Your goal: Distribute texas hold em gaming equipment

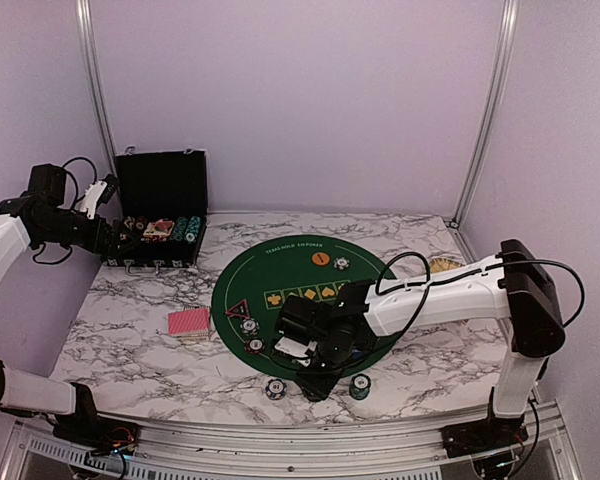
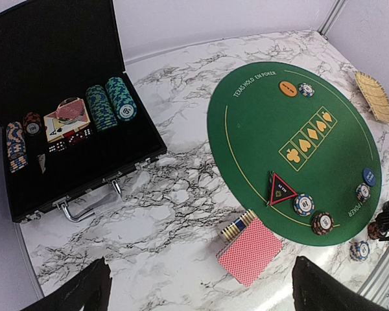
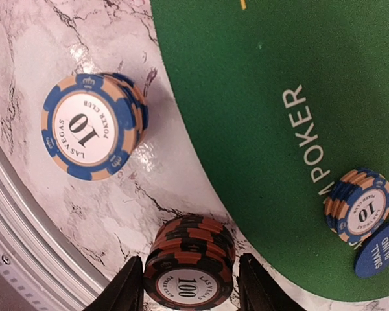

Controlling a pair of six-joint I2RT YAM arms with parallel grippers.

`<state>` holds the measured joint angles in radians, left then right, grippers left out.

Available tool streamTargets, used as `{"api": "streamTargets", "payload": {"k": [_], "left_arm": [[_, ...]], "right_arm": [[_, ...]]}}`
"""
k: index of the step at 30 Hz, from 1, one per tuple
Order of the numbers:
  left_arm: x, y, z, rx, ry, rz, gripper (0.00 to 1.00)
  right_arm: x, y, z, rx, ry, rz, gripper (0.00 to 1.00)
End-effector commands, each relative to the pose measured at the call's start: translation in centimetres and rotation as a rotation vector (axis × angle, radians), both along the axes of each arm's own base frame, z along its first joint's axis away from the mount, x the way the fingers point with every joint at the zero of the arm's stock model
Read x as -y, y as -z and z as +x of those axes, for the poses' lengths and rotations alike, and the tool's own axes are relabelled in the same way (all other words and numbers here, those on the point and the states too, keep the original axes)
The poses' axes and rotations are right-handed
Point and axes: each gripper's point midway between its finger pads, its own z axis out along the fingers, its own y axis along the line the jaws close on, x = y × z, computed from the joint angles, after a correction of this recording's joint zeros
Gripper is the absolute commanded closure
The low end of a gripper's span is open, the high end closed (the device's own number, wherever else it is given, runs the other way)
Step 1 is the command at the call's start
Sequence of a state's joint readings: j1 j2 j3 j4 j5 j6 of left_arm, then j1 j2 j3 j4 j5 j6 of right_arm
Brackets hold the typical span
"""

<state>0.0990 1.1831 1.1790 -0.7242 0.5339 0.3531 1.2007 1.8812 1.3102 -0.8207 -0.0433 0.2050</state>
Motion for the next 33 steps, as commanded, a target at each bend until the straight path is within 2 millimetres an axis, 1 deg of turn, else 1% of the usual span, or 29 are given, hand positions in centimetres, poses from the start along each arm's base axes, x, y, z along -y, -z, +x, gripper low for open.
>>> {"api": "streamTargets", "payload": {"k": [1, 8, 14, 25, 28, 30, 33], "left_arm": [[0.1, -1.2, -0.4, 0.029, 0.012, 0.003, 0.01], [0.1, -1.3, -0.4, 0.032, 0.012, 0.004, 0.01], [0.1, -1.3, -0.4, 0.032, 0.012, 0.003, 0.01], [0.1, -1.4, -0.5, 0.034, 0.013, 0.002, 0.01], [0.1, -1.4, -0.5, 0.033, 0.013, 0.003, 0.01], [0.2, -1.5, -0.5, 0.035, 0.013, 0.001, 0.01], [0.2, -1.5, -0.5, 0.036, 0.013, 0.001, 0.01]], "right_arm": [[-1.0, -0.8, 0.0, 0.018, -0.02, 0.02, 0.53], [-1.2, -1.2, 0.0, 0.019, -0.02, 0.032, 0.62], [-1.5, -2.1, 0.0, 0.022, -0.018, 0.046, 0.69], [-1.8, -3.9, 0.4, 0.041, -0.013, 0.058, 0.75], [-1.8, -4.3, 1.3, 0.063, 0.003, 0.057, 0.76], [-1.9, -4.8, 2.2, 0.07, 0.021, 0.069, 0.76], [-1.3, -5.5, 5.3, 0.118, 0.073, 0.073, 0.77]]}}
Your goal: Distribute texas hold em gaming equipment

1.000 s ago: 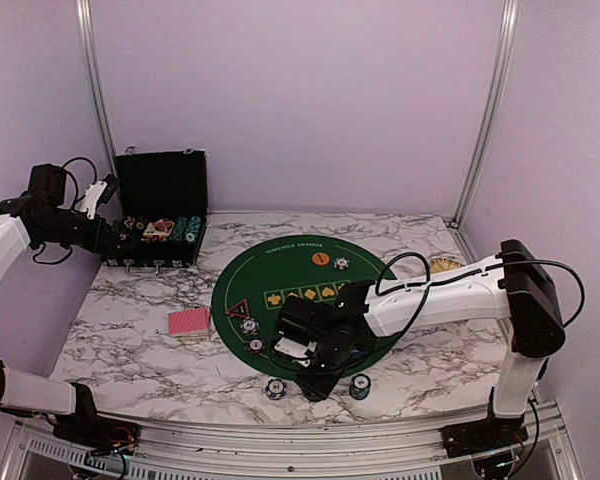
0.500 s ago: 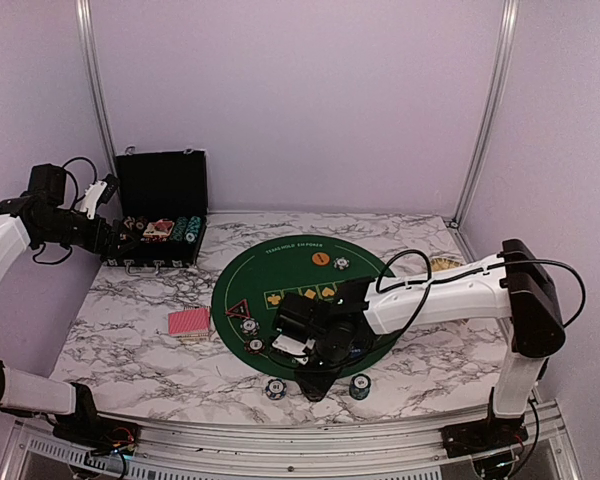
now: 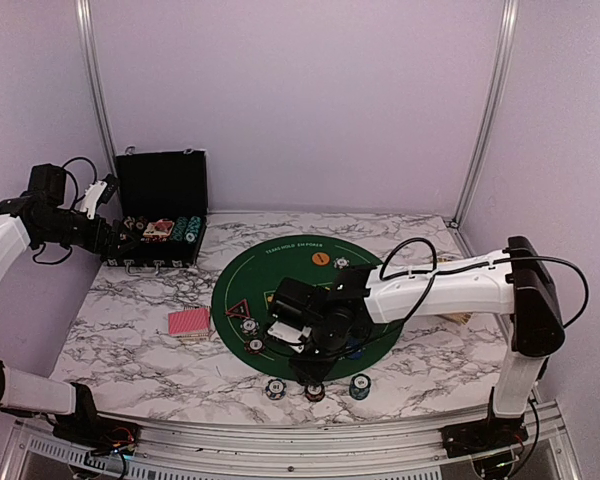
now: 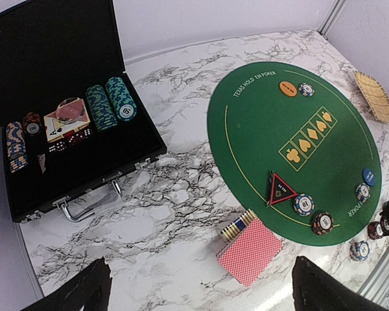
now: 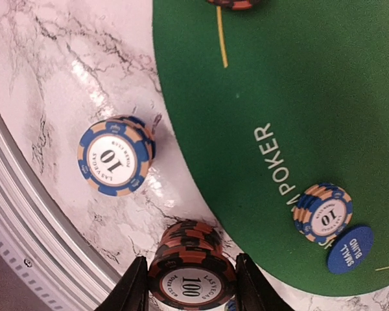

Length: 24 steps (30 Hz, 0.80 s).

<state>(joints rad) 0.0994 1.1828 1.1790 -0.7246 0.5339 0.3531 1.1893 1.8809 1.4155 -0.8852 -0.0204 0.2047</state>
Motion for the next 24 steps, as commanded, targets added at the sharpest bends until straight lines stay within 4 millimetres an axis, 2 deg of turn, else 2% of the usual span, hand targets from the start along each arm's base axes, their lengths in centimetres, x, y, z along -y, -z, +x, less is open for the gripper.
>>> {"api": "streamTargets", "payload": {"k": [1, 9, 17, 20, 24], "left_arm": [[0.2, -1.5, -0.5, 0.037, 0.013, 0.0, 0.01], [0.2, -1.3, -0.5, 0.032, 0.013, 0.002, 0.01], [0.2, -1.4, -0.3, 0.032, 0.015, 0.0, 0.01], [0.1, -1.4, -0.4, 0.033, 0.014, 0.005, 0.01], [0.2, -1.1, -0.4, 0.027, 0.019, 0.003, 0.01]], "right_arm": [[0.1, -3.1, 4.9, 0.092, 0.079, 0.05, 0.78], [2.9, -4.7, 15.4, 0.199, 0.304, 0.112, 0.81], [8.8, -4.8, 27.1, 0.279, 0.572, 0.164, 0.82], [10.7, -4.1, 30.1, 0.284, 0.628, 0.161, 0.82], [12.7, -3.0, 33.2, 0.297, 0.681, 0.151, 0.82]]}}
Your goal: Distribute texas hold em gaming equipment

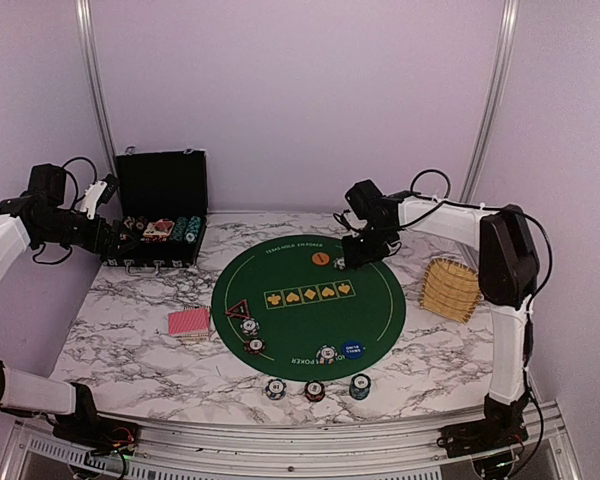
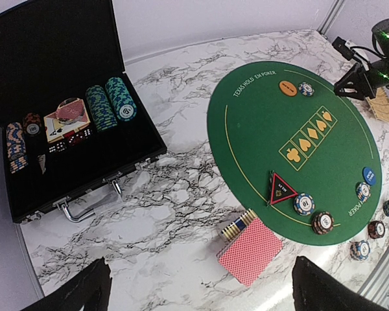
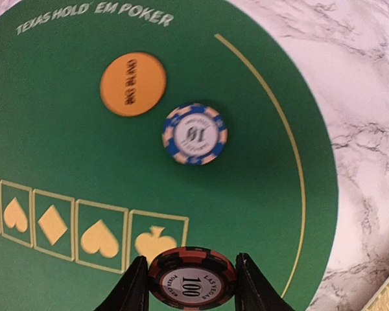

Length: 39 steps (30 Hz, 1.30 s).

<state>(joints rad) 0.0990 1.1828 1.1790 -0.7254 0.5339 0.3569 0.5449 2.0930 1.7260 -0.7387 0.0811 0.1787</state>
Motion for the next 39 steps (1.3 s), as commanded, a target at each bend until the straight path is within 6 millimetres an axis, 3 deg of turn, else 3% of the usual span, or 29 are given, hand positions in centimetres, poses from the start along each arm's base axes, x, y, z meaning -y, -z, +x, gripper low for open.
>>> {"api": "streamTargets", "payload": {"k": [1, 10, 25, 31, 39], "left_arm": [[0.2, -1.0, -0.4, 0.025, 0.016, 0.0, 0.01], [0.1, -0.7, -0.3, 0.019, 0.019, 0.01, 0.01], [0.1, -0.6, -0.5, 0.019, 0.021, 0.013, 0.01], [0.0, -0.5, -0.5, 0.019, 0.017, 0.017, 0.01], [0.0, -0.3, -0.6, 0.012, 0.021, 0.019, 0.01]], "right_arm": [[1.2, -0.3, 3.7, 0.054, 0.041, 0.011, 0.82], [2.9, 3.8, 5.9, 0.013, 0.08, -0.015, 0.82], [4.4, 7.0, 6.6, -0.034, 0.112, -0.024, 0.79], [4.4, 6.2, 6.6, -0.023, 0.111, -0.025, 0.55], [4.7, 1.8, 6.6, 0.048, 0.122, -0.008, 0.49]]}}
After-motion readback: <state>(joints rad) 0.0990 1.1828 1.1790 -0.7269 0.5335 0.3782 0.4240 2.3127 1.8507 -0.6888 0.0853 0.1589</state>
